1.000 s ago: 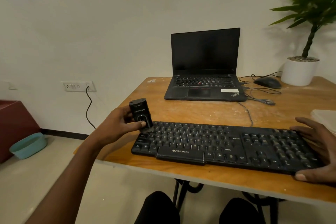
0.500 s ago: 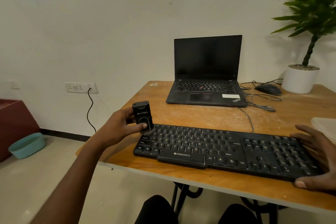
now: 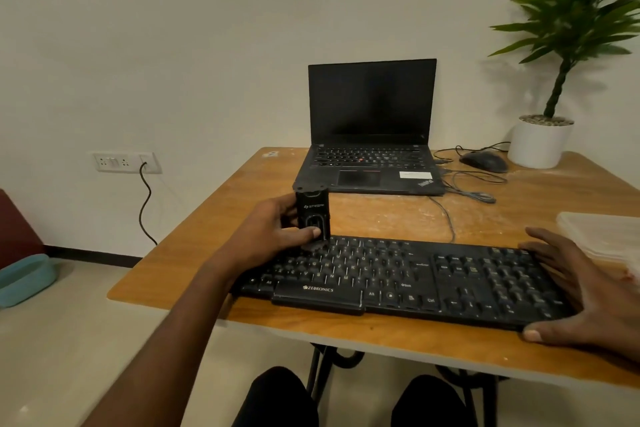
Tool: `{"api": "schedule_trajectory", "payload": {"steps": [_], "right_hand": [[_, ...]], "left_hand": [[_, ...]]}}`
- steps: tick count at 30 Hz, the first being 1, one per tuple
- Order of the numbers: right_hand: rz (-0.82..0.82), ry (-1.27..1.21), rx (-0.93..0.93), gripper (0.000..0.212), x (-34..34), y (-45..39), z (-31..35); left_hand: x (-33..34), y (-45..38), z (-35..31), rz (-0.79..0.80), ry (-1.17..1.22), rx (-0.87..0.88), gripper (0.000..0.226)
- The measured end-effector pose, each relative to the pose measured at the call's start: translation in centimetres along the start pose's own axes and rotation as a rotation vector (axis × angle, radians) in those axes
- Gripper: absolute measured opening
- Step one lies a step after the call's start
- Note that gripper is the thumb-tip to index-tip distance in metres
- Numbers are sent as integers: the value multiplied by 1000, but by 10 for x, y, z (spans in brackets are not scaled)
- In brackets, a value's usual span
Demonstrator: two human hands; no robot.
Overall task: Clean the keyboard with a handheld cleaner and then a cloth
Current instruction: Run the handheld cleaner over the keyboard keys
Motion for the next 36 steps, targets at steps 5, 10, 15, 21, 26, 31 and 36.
{"api": "schedule_trajectory", "payload": {"steps": [5, 10, 15, 21, 26, 31, 36], "right_hand": [[3, 7, 6, 136, 2, 8, 13], [1, 54, 13, 134, 2, 14, 21], [16, 69, 42, 133, 2, 19, 27], [27, 60, 43, 132, 1, 24, 29], [18, 31, 30, 136, 2, 25, 27], [-2, -30, 38, 143, -1, 24, 23], [-4, -47, 40, 146, -2, 24, 20]], "left_hand": [[27, -20, -26, 44, -21, 54, 50], [55, -37, -49, 92, -53, 106, 57], [82, -51, -75, 135, -53, 146, 60], [118, -62, -105, 183, -4, 184, 61], [145, -70, -126, 174, -5, 228, 62], [172, -79, -147, 176, -8, 263, 66], [192, -84, -164, 161, -14, 280, 62]]}}
Point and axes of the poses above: each hand's wrist, its own y-axis away from the middle knuckle, its own x-axis out of the palm, z = x × y, the point moved 2 cm from there along -y, towards the middle knuckle, and after that the axes turned 5 degrees about -y, right-handed, at the moved point
